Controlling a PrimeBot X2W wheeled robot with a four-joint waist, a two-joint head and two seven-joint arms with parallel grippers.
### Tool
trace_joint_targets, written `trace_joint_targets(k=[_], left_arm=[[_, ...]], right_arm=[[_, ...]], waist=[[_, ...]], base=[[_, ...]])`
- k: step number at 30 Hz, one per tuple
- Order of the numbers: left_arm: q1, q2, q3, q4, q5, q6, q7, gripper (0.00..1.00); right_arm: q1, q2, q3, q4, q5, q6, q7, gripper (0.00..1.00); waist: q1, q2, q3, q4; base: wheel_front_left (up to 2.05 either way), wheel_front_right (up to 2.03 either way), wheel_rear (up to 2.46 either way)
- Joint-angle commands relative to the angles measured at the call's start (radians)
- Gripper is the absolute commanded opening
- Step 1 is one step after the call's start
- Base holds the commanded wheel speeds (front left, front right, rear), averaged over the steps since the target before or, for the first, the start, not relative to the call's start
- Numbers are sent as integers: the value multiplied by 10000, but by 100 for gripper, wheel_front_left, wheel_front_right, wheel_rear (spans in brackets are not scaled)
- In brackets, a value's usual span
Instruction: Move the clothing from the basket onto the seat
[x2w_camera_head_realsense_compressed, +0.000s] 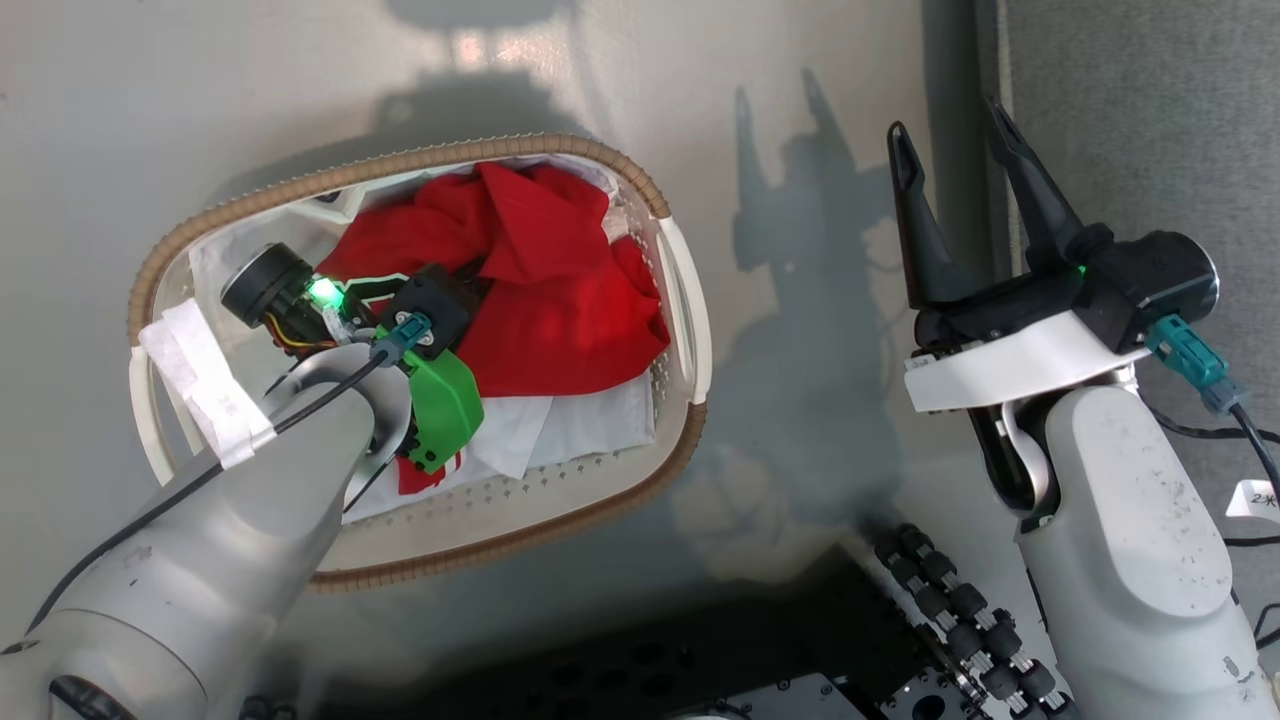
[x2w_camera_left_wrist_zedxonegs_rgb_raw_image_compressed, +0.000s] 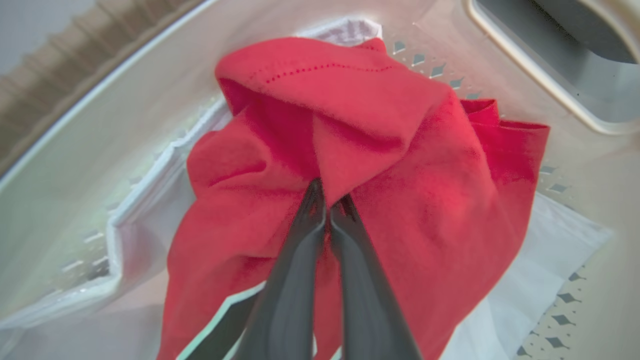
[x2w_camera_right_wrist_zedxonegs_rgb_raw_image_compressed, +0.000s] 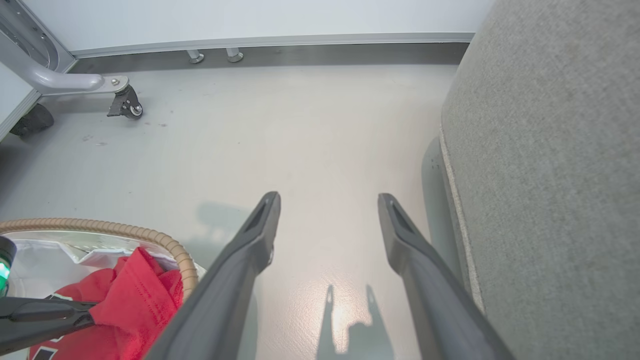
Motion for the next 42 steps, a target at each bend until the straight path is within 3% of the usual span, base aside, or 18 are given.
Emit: trace_joint_targets(k=[1,18,42], left_arm=[[146,94,93,-106,-91,15,-3,0],[1857,37,1340,-1353,117,15,-4,0],[5427,-1134,4616,-3626,1069,15,-4,0]], right_arm=[[-84,-31,23,75,98,-14,-47,100],[174,-31,93,893,442,-14,-47,100],[1757,-36,-40,2142,82,-14,-47,100]], waist=[[-1,0,-250,-65],[-1,0,-2870,101],[-1,0,-6783,1500]], base=[[0,0,0],[0,0,0],[0,0,0]])
